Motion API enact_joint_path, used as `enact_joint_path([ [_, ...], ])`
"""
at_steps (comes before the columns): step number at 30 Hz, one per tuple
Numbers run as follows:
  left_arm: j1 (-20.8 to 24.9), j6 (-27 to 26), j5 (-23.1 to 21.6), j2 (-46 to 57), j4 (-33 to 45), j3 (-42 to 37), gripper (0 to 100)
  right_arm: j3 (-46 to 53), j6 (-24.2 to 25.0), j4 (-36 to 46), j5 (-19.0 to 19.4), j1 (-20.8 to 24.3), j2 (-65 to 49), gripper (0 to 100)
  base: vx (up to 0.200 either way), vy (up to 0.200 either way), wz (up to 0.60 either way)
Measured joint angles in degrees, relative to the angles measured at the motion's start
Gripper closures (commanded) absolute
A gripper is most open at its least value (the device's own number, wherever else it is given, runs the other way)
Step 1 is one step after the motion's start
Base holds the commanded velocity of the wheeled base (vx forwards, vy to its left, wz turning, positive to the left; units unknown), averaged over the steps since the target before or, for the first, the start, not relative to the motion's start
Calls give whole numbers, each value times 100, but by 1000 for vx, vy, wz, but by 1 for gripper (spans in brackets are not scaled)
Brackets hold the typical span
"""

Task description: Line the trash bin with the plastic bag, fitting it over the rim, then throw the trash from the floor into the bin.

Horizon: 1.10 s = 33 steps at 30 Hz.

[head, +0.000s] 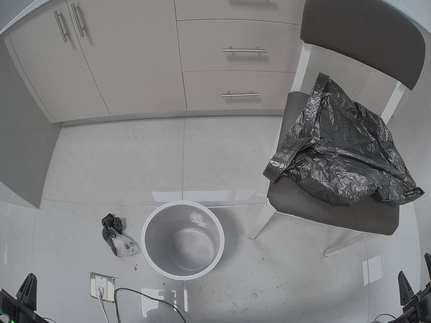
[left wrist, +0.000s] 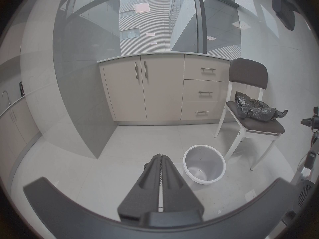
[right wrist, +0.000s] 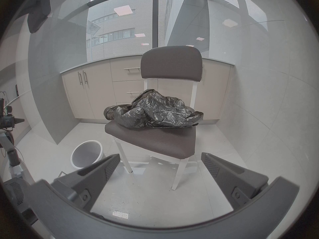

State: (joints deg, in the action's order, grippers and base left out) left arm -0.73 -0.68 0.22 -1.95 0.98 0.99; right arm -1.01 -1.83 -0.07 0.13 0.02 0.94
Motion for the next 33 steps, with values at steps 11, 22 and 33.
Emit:
enact_joint_path([
  [11,52,399,21,-363,378,1296,100,0,-17,-20,0,-2,0,0,0,0,0],
  [22,207,766,-222,-1092,1076,2993,100,0,-27,-35,2,-2,0,0,0,0,0],
  [33,404,823,-396,-1502,1243,2872,100,-1064,617,-13,-51,90,369,0,0,0,0],
])
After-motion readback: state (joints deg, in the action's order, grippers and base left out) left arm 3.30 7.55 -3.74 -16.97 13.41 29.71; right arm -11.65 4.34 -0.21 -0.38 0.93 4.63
